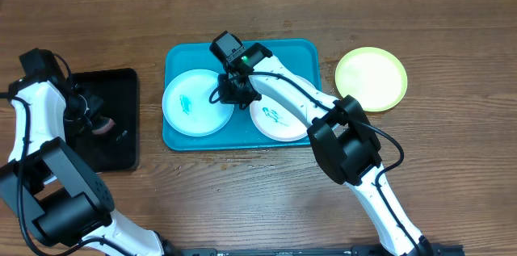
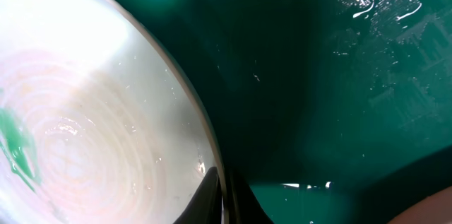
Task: Clean dirty plates on tray and stack at the side
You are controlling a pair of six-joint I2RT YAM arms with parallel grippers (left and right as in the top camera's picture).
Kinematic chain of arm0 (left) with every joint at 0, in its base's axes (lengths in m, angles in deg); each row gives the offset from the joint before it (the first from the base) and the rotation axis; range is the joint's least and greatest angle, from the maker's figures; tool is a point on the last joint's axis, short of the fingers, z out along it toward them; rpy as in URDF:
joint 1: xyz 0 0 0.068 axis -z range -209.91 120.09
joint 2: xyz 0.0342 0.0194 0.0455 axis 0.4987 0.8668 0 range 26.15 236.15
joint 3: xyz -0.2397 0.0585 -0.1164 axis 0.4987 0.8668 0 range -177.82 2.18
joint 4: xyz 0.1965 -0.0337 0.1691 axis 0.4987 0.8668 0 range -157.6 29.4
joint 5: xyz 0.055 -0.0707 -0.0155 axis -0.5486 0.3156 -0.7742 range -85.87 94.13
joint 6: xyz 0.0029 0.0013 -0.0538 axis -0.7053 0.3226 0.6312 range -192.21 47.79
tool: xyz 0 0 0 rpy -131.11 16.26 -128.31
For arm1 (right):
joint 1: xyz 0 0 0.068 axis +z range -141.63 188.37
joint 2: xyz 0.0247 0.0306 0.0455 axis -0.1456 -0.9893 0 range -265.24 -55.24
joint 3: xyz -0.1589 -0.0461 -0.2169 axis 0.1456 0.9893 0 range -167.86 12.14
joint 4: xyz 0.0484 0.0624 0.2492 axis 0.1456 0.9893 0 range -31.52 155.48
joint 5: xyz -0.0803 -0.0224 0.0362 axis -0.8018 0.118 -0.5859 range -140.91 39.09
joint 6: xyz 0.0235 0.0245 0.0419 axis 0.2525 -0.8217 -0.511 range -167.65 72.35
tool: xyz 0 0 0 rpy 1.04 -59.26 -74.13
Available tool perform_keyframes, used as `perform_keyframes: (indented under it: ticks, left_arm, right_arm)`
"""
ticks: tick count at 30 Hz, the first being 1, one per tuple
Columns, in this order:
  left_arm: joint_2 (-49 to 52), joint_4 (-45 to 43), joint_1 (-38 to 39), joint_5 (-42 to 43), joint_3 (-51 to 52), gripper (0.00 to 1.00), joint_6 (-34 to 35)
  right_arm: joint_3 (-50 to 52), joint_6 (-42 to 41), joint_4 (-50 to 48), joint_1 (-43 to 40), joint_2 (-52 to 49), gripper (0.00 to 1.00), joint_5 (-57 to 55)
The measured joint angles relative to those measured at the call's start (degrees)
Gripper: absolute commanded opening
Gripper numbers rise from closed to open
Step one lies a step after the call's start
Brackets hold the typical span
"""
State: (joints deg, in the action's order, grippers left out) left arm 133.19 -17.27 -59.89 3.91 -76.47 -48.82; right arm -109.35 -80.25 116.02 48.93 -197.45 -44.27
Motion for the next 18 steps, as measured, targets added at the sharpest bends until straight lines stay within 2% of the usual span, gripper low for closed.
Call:
perform_keyframes:
  ticks: [5,9,14,18]
  left_arm:
    - [0.0,-7.9,0.0,0.0,8.3,0.04,0.0]
    - [0.4,-8.9,0.0,0.0,11.1,0.04,0.0]
    - [0.6,-2.3,0.0,0.0,6.8,0.04,0.0]
    - [0.8,6.9,0.0,0.0,-2.6,0.04,0.0]
  right_arm:
    - [0.0,0.1,0.0,0.0,0.0,0.04,0.0]
    - [0.0,0.7,0.0,0.0,0.0,0.04,0.0]
    - [0.0,1.3,0.0,0.0,0.0,0.04,0.0]
    - [0.0,1.4,0.0,0.0,0.0,0.04,0.0]
